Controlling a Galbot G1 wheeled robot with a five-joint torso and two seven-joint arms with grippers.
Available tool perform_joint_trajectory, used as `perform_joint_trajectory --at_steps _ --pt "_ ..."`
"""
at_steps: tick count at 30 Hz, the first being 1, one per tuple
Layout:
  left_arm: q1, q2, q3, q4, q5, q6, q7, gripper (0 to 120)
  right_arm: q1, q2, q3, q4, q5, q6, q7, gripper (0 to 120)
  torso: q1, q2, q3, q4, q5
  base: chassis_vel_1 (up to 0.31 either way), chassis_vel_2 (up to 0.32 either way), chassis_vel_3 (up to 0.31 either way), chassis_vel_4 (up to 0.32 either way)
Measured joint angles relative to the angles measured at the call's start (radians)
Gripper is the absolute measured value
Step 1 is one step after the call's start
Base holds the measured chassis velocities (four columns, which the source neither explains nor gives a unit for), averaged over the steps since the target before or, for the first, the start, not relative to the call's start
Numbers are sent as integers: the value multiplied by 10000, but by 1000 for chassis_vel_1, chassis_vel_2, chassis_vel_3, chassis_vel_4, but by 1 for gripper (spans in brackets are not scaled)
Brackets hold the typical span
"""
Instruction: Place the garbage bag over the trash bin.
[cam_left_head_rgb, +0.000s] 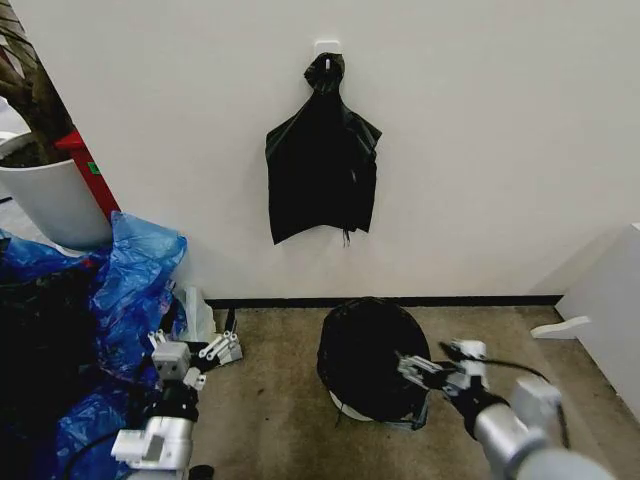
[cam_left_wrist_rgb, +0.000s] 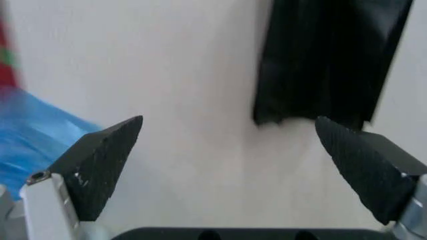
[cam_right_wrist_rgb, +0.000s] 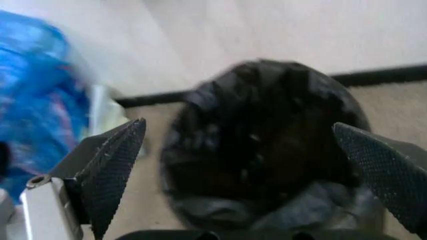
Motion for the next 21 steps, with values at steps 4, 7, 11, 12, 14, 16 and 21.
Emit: perform_joint_trajectory --at_steps 4,7,11,12,14,16,21 --pt "-212 114 -60 230 -198 146 19 100 1656 -479 -887 -951 2723 -340 2147 100 0 0 1 25 10 0 0 0 0" --pt "-145 110 -183 252 -204 127 76 100 2540 -448 -1397 -1408 4554 -290 3406 100 0 -1 0 26 14 0 0 0 0" --pt "-66 31 -187 253 -143 108 138 100 3924 -90 -2008 -2475 6443 158 5227 100 0 0 0 25 12 0 0 0 0" --pt "-72 12 -141 239 -110 117 138 100 4157 5 -2189 -2689 6734 327 5681 100 0 -1 1 26 14 0 0 0 0" --pt "-90 -1 -89 218 -74 137 139 100 4320 96 -2345 -2839 6988 506 6102 100 0 -1 0 25 10 0 0 0 0" --pt "-176 -17 28 174 18 200 136 100 4508 273 -2556 -3099 7451 836 6896 100 0 -1 -1 23 10 0 0 0 0" --pt "-346 -25 131 89 101 286 111 100 4581 561 -2785 -3455 8011 1685 8425 100 0 -1 -1 20 10 0 0 0 0"
